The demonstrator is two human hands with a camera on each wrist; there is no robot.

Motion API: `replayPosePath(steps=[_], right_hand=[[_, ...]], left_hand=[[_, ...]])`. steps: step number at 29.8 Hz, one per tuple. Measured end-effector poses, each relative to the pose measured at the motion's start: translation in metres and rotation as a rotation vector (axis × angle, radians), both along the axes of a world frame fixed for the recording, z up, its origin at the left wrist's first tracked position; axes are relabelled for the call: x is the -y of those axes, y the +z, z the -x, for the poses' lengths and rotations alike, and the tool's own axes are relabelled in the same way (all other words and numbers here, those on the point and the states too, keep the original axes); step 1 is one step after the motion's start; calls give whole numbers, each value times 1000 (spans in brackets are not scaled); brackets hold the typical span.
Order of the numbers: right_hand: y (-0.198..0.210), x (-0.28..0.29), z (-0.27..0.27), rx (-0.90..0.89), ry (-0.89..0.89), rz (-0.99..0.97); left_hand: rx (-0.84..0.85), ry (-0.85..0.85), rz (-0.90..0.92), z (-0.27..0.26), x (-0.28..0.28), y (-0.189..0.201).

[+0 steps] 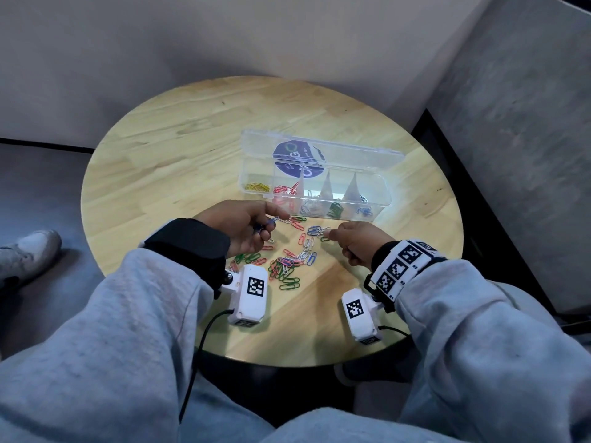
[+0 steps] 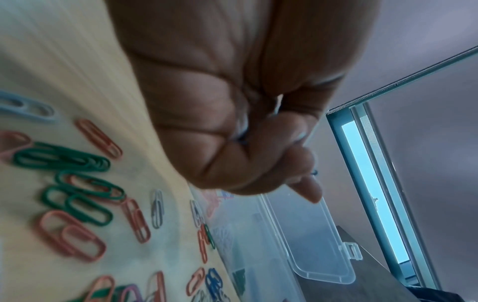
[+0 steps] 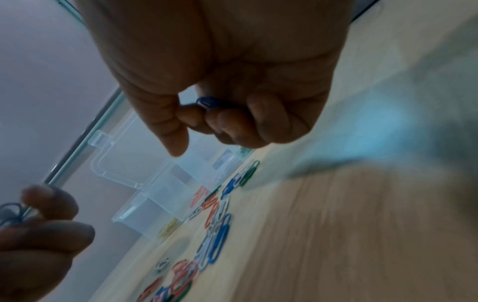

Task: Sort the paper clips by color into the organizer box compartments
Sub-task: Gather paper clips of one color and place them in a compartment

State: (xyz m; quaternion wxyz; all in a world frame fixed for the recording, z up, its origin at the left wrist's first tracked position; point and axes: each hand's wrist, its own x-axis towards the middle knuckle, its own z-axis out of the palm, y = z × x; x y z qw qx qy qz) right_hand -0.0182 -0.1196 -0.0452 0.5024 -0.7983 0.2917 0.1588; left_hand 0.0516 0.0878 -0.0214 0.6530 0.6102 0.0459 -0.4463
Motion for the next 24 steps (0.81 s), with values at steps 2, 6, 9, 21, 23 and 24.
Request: replayPosePath(steps=[2,6,9,21,23,24], right_hand=[[4,-1,-4,9,-3,15],[1,1,-8,34,-39,-2],[-1,2,-8,55,-89,-12],[10,-3,-14,-8,430,536],[4,-6,-10,-45,472,550],[1,-9,-8,-53,492,550]], left_hand=[[-52,4,34,-1,1,-1],[-88,-19,-4,-1,6,-4],[-90,-21,-39,0,10,-4],[148,-71,-296,5,23,-9],[254,-204,-409,4,23,-12],[306,-301,-452,5,22,-12]])
